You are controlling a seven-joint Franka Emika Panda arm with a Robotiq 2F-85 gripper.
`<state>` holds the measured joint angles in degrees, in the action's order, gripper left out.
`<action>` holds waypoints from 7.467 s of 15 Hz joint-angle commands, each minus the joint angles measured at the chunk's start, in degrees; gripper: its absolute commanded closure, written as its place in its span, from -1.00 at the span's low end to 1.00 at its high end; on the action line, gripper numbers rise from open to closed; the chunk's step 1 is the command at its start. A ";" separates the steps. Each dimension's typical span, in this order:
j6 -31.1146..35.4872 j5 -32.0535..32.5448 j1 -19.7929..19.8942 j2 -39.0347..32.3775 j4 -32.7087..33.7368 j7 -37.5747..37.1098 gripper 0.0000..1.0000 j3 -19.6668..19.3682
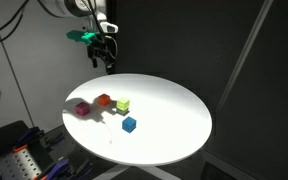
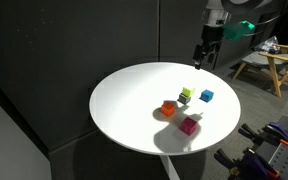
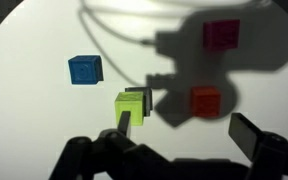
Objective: Put the orange block on the yellow block
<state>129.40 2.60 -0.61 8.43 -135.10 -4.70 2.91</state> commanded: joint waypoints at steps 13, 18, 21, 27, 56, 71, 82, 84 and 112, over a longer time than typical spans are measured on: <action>1.59 -0.01 -3.08 -7.31 0.74 0.10 -1.00 0.86; 1.59 -0.01 -3.07 -7.31 0.73 0.10 -1.00 0.85; 1.59 -0.01 -3.08 -7.31 0.73 0.10 -1.00 0.85; 4.91 0.16 -4.13 -10.87 2.60 0.04 -1.00 1.87; 4.96 3.92 -9.87 -36.58 22.21 -6.19 -1.00 -0.68; 8.16 3.76 -10.65 -43.90 27.22 -5.03 -1.00 -1.51; 11.01 3.64 -10.86 -45.90 27.08 -4.70 -1.00 -2.13; 10.90 3.65 -10.86 -46.19 27.13 -4.69 -1.00 -2.24; -1.17 3.31 -10.41 -31.63 25.98 -9.46 0.53 -3.12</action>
<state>130.25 5.10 -11.72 -26.45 -107.92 -11.89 0.14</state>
